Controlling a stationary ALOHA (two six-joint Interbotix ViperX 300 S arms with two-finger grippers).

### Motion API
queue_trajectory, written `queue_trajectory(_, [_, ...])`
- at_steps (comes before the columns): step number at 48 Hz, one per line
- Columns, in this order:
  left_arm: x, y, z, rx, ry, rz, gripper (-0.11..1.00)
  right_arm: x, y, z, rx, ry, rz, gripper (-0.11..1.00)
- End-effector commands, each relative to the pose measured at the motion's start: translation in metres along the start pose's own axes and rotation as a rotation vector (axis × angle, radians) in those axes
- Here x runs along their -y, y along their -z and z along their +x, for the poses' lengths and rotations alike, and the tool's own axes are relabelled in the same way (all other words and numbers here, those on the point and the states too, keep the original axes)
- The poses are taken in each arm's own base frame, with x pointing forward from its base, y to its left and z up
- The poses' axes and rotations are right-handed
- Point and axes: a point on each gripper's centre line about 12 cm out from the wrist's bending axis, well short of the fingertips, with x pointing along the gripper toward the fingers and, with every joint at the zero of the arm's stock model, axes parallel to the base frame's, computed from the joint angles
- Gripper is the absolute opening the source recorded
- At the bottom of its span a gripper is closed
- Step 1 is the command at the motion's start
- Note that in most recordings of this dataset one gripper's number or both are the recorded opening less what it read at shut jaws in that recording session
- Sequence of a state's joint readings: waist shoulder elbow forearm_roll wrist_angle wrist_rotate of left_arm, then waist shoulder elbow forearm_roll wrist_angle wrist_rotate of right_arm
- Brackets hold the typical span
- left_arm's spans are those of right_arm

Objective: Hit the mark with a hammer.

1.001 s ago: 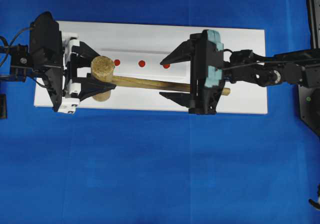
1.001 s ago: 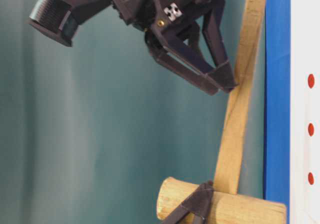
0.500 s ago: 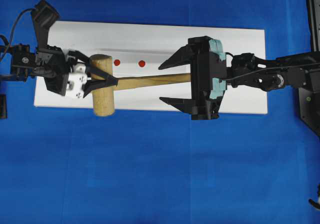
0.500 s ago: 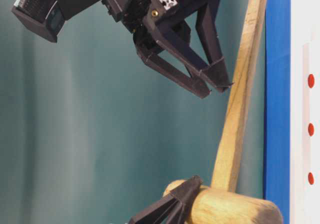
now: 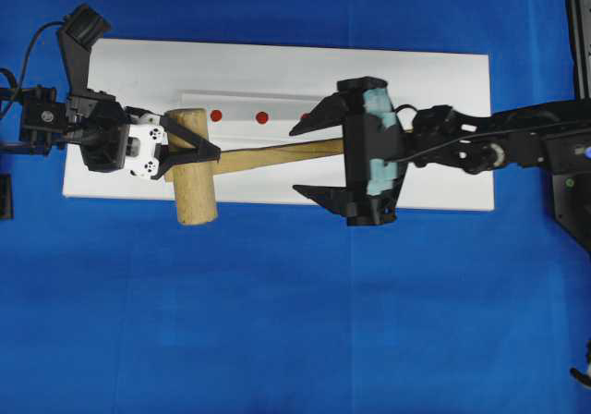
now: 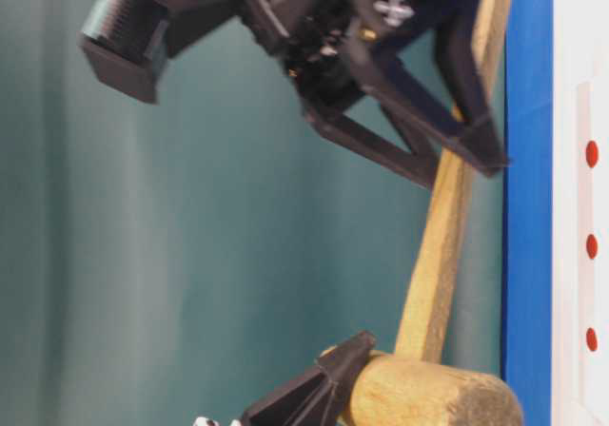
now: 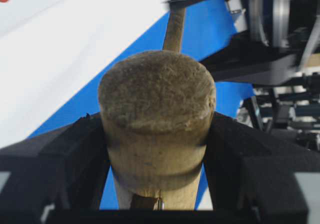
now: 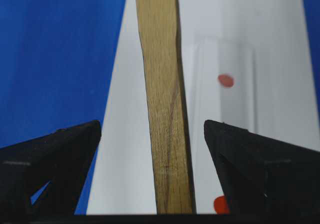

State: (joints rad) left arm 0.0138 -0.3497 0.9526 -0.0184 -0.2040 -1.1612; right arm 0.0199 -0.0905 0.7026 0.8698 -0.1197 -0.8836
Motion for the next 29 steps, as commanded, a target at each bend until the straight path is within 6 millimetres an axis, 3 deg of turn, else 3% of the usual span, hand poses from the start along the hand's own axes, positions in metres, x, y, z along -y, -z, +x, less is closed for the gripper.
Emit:
queue_trajectory(1, [0.0182, -0.0054, 0.0003, 0.016, 0.053, 0.0, 0.47, 0.0011, -0.0132, 0.0021, 0.036, 0.01, -0.003, 0.88])
queue_trajectory(8, [0.0198, -0.0039, 0.0004, 0.01, 0.056, -0.013, 0.47, 0.0033, -0.0129, 0.0062, 0.043, 0.032, -0.018, 0.81])
queue_trajectory(17, [0.0193, -0.0038, 0.0004, 0.01, 0.056, -0.017, 0.47, 0.0031, -0.0126, 0.0062, 0.041, 0.03, -0.026, 0.25])
queue_trajectory(21, [0.0223, -0.0028, 0.0032, 0.005, 0.059, -0.009, 0.47, 0.0015, -0.0118, 0.0062, 0.034, 0.021, -0.027, 0.08])
queue_trajectory(29, [0.0253, -0.0039, 0.0058, 0.006, 0.062, -0.006, 0.47, 0.0002, -0.0113, 0.0062, 0.03, 0.013, -0.027, 0.07])
